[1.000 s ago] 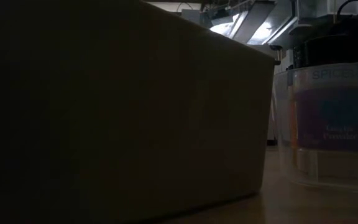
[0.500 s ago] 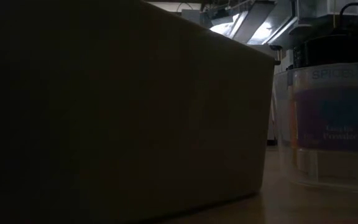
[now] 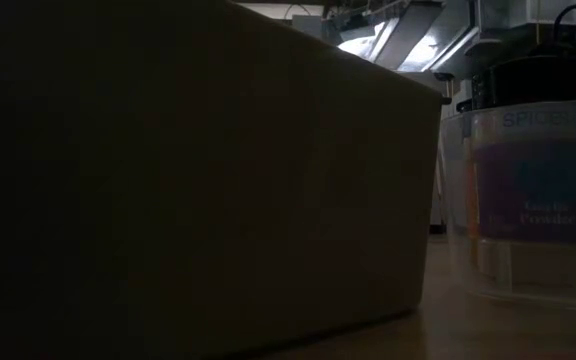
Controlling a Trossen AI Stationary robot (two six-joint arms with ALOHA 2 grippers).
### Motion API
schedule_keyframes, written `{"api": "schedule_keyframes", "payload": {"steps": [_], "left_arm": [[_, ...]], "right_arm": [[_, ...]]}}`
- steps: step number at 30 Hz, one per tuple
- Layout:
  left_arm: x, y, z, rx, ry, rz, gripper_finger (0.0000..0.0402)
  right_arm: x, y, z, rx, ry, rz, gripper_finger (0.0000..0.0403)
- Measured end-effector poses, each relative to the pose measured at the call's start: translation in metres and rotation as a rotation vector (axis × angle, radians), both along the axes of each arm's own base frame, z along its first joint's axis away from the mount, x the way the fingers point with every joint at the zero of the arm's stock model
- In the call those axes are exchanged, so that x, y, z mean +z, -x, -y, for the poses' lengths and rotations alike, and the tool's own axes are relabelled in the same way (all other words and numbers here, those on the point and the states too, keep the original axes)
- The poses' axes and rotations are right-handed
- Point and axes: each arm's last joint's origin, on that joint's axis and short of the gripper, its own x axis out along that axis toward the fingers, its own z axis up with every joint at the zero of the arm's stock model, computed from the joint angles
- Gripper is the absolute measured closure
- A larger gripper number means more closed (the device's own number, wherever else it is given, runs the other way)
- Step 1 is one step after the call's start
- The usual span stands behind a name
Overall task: Sort spices by type
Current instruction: Return to Home Position
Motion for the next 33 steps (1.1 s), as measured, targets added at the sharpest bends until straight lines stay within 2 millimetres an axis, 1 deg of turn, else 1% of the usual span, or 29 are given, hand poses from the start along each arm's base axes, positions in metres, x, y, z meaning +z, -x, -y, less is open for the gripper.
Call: {"api": "schedule_keyframes", "payload": {"steps": [4,33], "left_arm": [[0.0,0.0,0.0,0.002,-0.048,-0.027,0.0176],[0.0,0.0,0.0,0.001,-0.031,-0.017,0.0176]], "right_arm": [[-0.0005,-0.0001,-0.0003,0.012,-0.002,-0.004,0.0143],[-0.0009,-0.0004,-0.0004,0.019,-0.002,-0.001,0.0143]]}}
